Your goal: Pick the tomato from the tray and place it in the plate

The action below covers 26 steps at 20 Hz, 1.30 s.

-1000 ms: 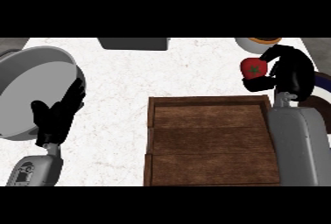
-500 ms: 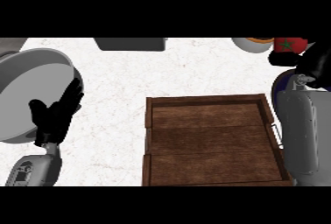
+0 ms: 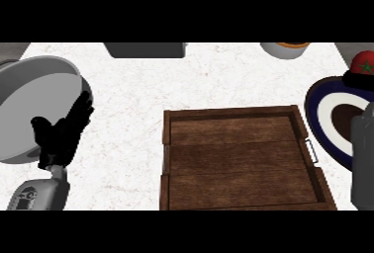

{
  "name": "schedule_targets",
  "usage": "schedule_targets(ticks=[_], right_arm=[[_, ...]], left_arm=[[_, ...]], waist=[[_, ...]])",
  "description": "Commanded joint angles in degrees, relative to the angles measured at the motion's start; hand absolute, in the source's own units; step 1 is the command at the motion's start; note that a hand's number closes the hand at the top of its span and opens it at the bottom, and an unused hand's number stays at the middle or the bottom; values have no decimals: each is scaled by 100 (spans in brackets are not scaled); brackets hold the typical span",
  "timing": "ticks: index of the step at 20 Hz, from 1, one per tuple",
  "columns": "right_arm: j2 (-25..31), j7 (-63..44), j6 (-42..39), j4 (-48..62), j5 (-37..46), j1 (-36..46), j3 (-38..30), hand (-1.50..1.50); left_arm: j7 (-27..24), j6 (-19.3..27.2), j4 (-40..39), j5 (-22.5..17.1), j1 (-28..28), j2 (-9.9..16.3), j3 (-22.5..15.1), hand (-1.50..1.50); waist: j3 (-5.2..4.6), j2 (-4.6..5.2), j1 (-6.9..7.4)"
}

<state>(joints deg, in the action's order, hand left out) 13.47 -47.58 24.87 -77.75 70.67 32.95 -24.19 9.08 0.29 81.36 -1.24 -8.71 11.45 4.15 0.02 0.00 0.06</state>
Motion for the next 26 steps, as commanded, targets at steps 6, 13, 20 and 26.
schedule_targets(ticks=[6,13,20,26], right_arm=[[528,772,250,826,-960,-787,-405,150],[600,1707,-576,1198,-2898,-1028,-1018,-150],[734,3390,273,1672,-3123,-1183,-917,-150],[548,4544,210,279,-4321,-1156,-1165,-150]], left_arm=[[150,-25,183,51,93,-70,-21,0],[64,-153,-61,-80,-72,8,140,0],[-60,-91,-71,88,12,-22,130,0],[183,-288,194,-164,168,196,325,0]], waist=[[1,5,7],[3,0,-18],[1,9,13],[4,-44,-54]])
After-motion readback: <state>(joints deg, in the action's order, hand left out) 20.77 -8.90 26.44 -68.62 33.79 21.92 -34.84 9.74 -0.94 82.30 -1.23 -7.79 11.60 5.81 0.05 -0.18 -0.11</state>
